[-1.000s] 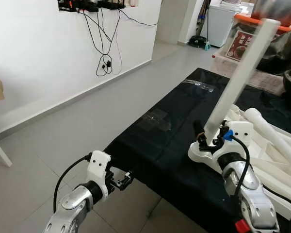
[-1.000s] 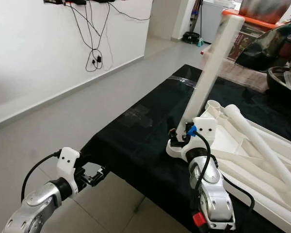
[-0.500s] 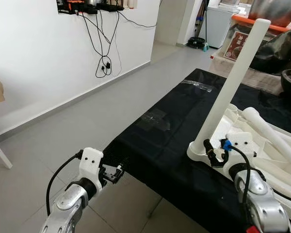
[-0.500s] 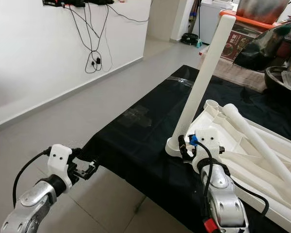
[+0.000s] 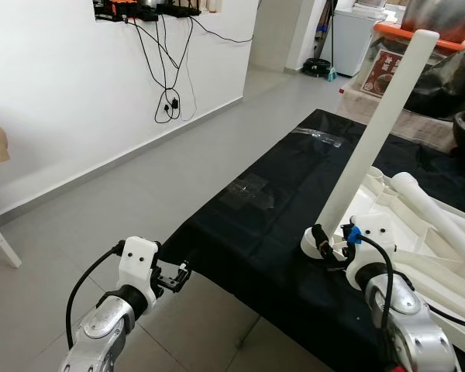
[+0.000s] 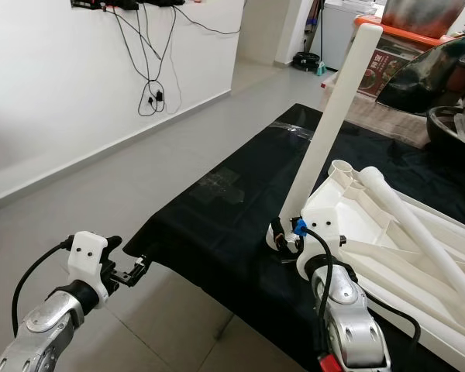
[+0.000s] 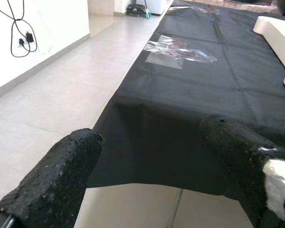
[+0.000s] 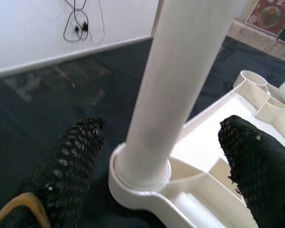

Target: Building children table

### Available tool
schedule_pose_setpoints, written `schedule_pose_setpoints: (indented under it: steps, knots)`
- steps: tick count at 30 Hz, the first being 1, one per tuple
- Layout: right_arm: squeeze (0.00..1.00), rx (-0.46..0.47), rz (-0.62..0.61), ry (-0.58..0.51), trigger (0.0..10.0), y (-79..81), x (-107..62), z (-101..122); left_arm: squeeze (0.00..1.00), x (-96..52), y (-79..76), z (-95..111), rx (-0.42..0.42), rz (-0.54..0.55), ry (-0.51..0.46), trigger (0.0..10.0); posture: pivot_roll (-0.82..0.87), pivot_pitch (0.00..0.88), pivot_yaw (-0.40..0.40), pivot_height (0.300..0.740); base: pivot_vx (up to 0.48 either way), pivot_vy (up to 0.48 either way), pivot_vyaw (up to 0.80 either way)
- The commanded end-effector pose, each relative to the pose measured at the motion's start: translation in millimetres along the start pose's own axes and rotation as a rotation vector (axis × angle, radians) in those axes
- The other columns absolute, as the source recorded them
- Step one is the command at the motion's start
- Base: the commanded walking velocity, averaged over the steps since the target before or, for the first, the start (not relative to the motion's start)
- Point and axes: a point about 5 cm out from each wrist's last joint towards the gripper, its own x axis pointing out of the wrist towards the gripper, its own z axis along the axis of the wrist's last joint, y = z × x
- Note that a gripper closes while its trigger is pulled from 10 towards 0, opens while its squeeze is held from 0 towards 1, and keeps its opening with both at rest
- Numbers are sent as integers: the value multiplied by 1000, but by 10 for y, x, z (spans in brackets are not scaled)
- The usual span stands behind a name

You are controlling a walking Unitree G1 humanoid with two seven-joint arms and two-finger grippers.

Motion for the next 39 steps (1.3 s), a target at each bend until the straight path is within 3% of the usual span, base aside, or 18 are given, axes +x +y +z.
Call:
schedule_pose_setpoints:
  steps: [1,7,14,32,39]
  knots:
    - [0,-6,-1,29,10000,20,16,-39,0,4,-4,-8,9,7,0,10000,-26,0,-116,740,0,0,0]
    - [0,14,-1,25,10000,88,75,-15,0,-25,76,27,16,35,-14,10000,-18,0,-114,740,0,0,0]
    - [0,37,11,9,10000,194,160,45,0,-2,49,46,16,31,-30,10000,-9,0,-115,740,0,0,0]
    - [0,35,-7,10,10000,239,318,76,0,22,47,30,13,34,-23,10000,6,0,-122,740,0,0,0]
    - [0,37,-4,8,10000,260,328,65,0,38,6,20,67,3,-20,10000,5,0,-118,740,0,0,0]
